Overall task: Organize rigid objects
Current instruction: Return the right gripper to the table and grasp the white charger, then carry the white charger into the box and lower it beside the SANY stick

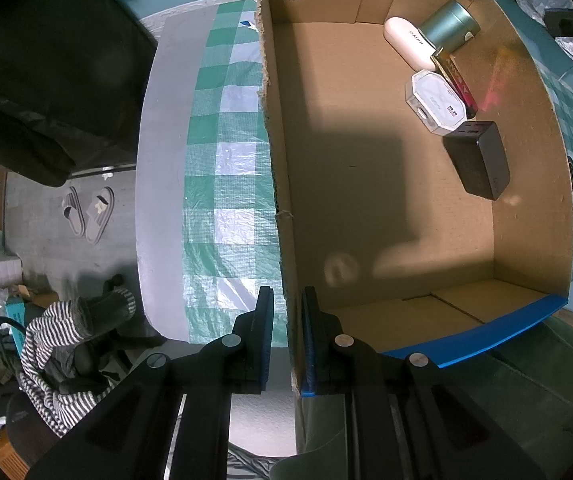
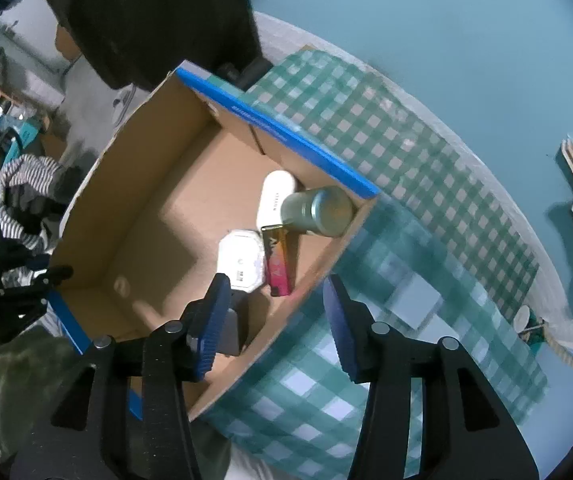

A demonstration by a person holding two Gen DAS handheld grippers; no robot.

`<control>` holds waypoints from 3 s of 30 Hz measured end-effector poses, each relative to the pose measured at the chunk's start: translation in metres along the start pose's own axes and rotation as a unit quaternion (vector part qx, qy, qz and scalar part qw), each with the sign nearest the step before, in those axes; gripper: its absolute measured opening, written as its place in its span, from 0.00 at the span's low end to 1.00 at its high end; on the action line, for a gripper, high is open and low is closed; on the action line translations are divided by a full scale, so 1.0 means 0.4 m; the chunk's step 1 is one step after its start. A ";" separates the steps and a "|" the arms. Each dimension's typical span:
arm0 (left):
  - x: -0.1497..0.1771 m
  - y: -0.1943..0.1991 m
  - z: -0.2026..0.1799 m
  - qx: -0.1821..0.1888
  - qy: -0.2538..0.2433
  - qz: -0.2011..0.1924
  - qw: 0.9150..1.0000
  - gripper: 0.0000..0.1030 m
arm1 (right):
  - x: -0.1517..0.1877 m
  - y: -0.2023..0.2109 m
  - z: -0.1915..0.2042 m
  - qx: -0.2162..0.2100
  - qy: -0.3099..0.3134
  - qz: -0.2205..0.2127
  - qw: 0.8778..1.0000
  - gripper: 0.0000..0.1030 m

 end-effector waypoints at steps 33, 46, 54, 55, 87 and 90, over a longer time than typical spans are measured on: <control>0.016 0.000 -0.001 -0.005 0.010 -0.001 1.000 0.13 | 0.093 -0.111 -0.447 -0.002 -0.262 0.017 0.965 0.62; 0.022 -0.002 0.001 -0.007 0.017 0.000 1.000 0.13 | 0.092 -0.200 -0.478 -0.008 -0.289 0.026 0.957 0.62; 0.020 -0.001 0.000 -0.007 0.015 -0.002 1.000 0.13 | 0.087 -0.234 -0.455 0.008 -0.272 0.037 0.962 0.49; 0.020 -0.002 0.001 -0.008 0.015 -0.001 1.000 0.13 | 0.087 -0.236 -0.448 0.005 -0.268 0.036 0.963 0.49; 0.018 -0.007 0.008 -0.004 0.009 -0.003 1.000 0.13 | 0.110 -0.205 -0.313 0.021 -0.192 0.043 0.980 0.48; 0.017 -0.006 0.005 -0.003 0.005 -0.004 1.000 0.13 | 0.111 -0.177 -0.294 0.018 -0.184 0.040 0.982 0.48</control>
Point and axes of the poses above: each gripper's, at about its wrist camera, not at the fingertips, and y roughly against the way its jaws point, z to its left, x to its underside, the point moved 4 cm from there along -y, roughly the way its jaws point, and after that the axes turned 9 degrees about -x, right-handed, at the moved point
